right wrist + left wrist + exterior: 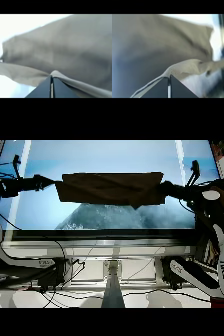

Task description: Fold the clothes and pants, and hang the long-sleeved shirts on hangers.

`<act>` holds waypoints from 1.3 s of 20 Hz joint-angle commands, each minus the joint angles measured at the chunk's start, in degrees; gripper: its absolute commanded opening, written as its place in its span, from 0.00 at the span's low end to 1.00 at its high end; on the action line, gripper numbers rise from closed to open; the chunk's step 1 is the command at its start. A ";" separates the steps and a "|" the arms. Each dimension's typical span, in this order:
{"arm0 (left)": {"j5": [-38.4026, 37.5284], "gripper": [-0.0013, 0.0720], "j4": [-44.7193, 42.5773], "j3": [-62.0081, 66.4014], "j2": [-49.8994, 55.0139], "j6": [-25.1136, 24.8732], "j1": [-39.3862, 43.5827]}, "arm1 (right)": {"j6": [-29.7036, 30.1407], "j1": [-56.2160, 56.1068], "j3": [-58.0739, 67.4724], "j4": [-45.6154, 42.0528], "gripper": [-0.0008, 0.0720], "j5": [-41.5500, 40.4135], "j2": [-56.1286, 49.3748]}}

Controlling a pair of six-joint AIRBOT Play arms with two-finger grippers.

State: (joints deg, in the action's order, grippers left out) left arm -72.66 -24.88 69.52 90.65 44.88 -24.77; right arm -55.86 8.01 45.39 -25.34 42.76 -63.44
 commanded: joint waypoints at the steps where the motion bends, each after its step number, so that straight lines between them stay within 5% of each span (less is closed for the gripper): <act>1: 18.18 0.03 2.43 2.08 0.07 2.78 4.90 | -1.86 -4.85 8.66 1.11 0.03 -15.06 -6.82; 5: 34.99 0.03 2.45 2.08 0.50 2.75 10.82 | -4.57 -6.25 18.23 1.20 0.03 -25.00 -18.18; 9: 42.29 0.05 2.40 2.10 3.23 2.67 14.12 | -4.94 -6.60 23.21 0.96 0.05 -27.82 -26.62; 10: 42.18 0.28 2.19 2.10 4.31 2.71 14.73 | -4.92 -6.60 23.23 0.70 0.30 -27.69 -27.74; 11: 40.98 0.49 2.12 2.10 5.35 2.71 15.04 | -4.94 -6.60 23.23 -0.37 0.81 -26.88 -28.55; 12: 39.06 0.71 1.33 2.10 5.99 2.73 15.04 | -4.94 -6.58 23.23 -1.64 0.96 -25.97 -28.83; 13: 36.79 0.96 -1.29 2.10 6.10 2.73 14.86 | -4.94 -6.54 23.23 -3.21 0.95 -24.41 -28.70; 15: 31.30 0.99 -9.20 2.16 5.62 3.34 13.14 | -4.94 -6.05 23.26 -5.22 0.95 -21.27 -28.28; 19: 20.48 0.97 -26.51 2.16 5.51 19.02 6.69 | -4.96 -5.03 23.23 -7.10 0.95 -17.81 -28.11; 23: 14.49 0.97 -26.84 2.21 8.50 18.64 4.68 | -4.98 -5.99 23.23 -7.89 0.95 -15.19 -28.22; 26: 14.80 0.97 -19.12 2.21 11.10 9.86 7.19 | -4.94 -7.96 23.23 -9.70 0.90 -11.82 -28.37</act>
State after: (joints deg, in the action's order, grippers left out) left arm -55.35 -47.20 71.77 99.50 59.81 -18.52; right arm -60.82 1.45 68.55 -33.21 27.70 -91.72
